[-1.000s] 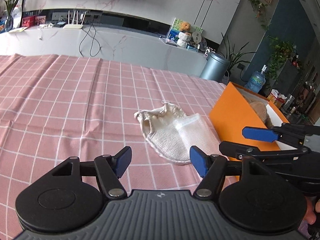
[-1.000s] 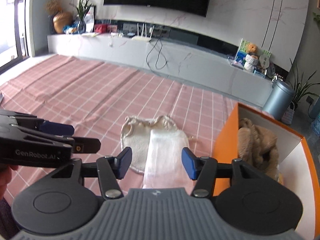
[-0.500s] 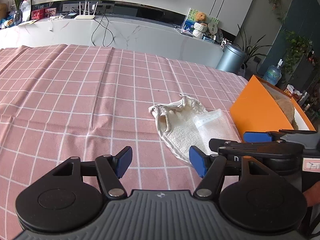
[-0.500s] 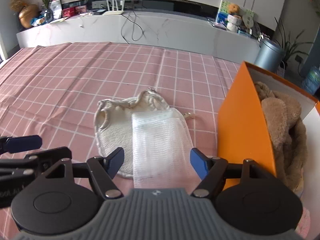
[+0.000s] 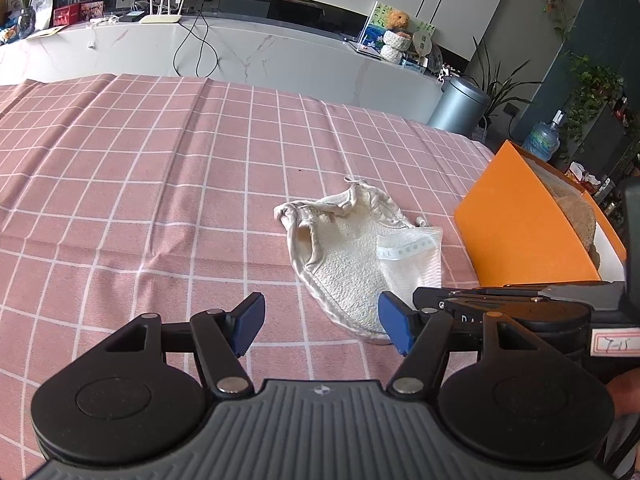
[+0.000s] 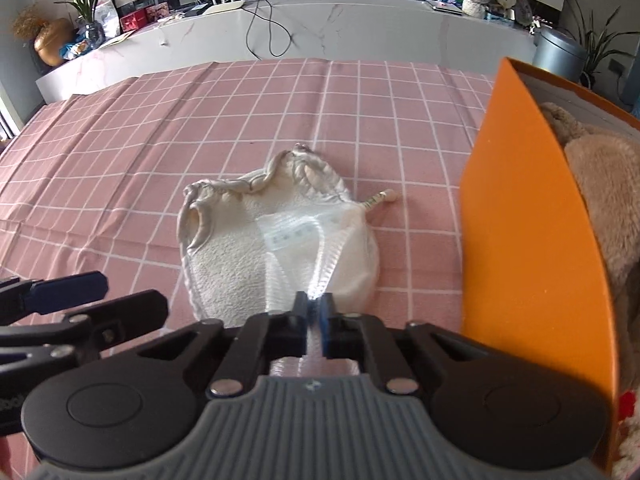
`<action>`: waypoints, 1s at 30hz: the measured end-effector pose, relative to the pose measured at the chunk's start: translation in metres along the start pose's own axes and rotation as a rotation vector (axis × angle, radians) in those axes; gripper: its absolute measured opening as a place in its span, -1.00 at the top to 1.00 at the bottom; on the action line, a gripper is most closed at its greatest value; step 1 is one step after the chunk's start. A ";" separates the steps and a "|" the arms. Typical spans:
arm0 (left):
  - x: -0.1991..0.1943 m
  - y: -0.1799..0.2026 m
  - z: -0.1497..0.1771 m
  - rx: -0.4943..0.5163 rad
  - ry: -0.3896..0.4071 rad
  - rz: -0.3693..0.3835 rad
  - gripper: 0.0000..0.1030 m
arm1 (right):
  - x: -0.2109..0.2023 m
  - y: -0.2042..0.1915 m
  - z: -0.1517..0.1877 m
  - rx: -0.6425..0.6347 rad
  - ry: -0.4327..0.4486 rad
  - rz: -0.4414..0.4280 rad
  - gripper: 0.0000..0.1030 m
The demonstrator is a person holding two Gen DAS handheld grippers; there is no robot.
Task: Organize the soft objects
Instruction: 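Grasp the white mesh bag with the right tool, then grasp the cream cloth bag with the left tool while the right holds the mesh bag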
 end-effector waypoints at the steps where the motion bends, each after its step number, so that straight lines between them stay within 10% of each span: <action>1: 0.000 0.001 -0.001 0.000 -0.001 0.001 -0.48 | -0.004 -0.001 0.000 -0.004 0.016 0.001 1.00; 10: 0.013 0.011 -0.015 -0.014 -0.025 -0.012 -0.60 | -0.051 0.002 -0.021 -0.078 0.146 0.037 1.00; 22: 0.061 0.009 -0.024 -0.039 -0.029 -0.058 -0.46 | -0.020 0.005 -0.022 0.001 0.025 0.066 1.00; 30: 0.059 0.010 -0.025 -0.026 -0.008 -0.052 0.37 | 0.009 0.010 -0.010 0.090 -0.049 0.060 1.00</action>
Point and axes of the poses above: each gripper's, at about its wrist camera, not at the fingertips, and x roughly the way its jaws point, y to its right, z to its underside, the point moved 4 cm from there along x, roughly the way its jaws point, and after that the axes turned 2 degrees about z, right-handed, at the moved point
